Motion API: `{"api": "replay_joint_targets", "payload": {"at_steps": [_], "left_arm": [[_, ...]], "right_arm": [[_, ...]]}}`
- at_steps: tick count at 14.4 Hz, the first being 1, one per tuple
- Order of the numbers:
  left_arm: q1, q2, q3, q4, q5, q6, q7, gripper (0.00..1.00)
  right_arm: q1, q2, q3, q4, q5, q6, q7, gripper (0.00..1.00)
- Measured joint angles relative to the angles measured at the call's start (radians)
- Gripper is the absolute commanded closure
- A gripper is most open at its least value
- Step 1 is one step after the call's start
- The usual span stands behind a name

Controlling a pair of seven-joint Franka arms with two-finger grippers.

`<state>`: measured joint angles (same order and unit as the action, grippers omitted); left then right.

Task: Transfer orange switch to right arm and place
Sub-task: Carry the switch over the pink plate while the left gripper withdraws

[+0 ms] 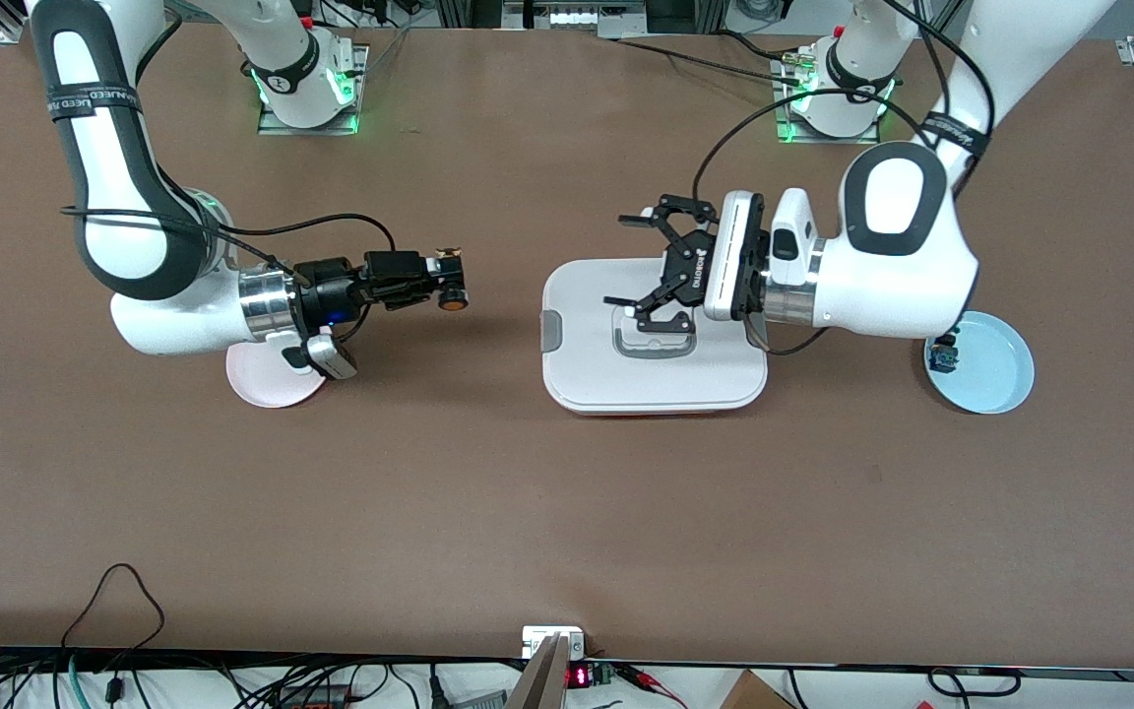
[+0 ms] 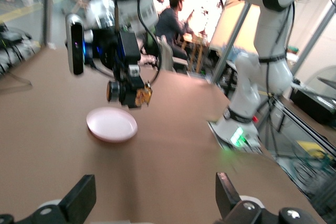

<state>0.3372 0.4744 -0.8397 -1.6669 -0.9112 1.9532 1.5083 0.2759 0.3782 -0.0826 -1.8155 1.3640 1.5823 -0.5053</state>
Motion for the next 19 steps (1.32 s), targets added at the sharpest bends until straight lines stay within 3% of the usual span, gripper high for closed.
{"api": "replay_joint_targets", "payload": {"at_steps": [4, 7, 13, 16, 19], "left_arm": [[0.011, -0.009, -0.001, 0.028, 0.229, -0.142, -0.212, 0.0], [0.014, -0.013, -0.001, 0.057, 0.364, -0.263, -0.411, 0.0], [0.052, -0.041, -0.003, 0.188, 0.69, -0.529, -0.854, 0.0], [0.047, -0.045, -0.01, 0.207, 0.82, -0.557, -1.091, 0.0], [0.048, -0.045, -0.004, 0.216, 0.903, -0.557, -1.264, 0.0]], "right_arm": [[-0.015, -0.014, -0.001, 0.014, -0.365, -0.002, -0.028, 1.0], [-0.024, -0.029, -0.001, 0.021, -0.591, -0.006, -0.11, 1.0], [-0.031, -0.035, -0.006, 0.024, -1.159, 0.091, -0.402, 1.0], [-0.031, -0.047, -0.004, 0.026, -1.342, 0.142, -0.487, 1.0], [-0.031, -0.058, -0.004, 0.019, -1.423, 0.213, -0.577, 1.0]]}}
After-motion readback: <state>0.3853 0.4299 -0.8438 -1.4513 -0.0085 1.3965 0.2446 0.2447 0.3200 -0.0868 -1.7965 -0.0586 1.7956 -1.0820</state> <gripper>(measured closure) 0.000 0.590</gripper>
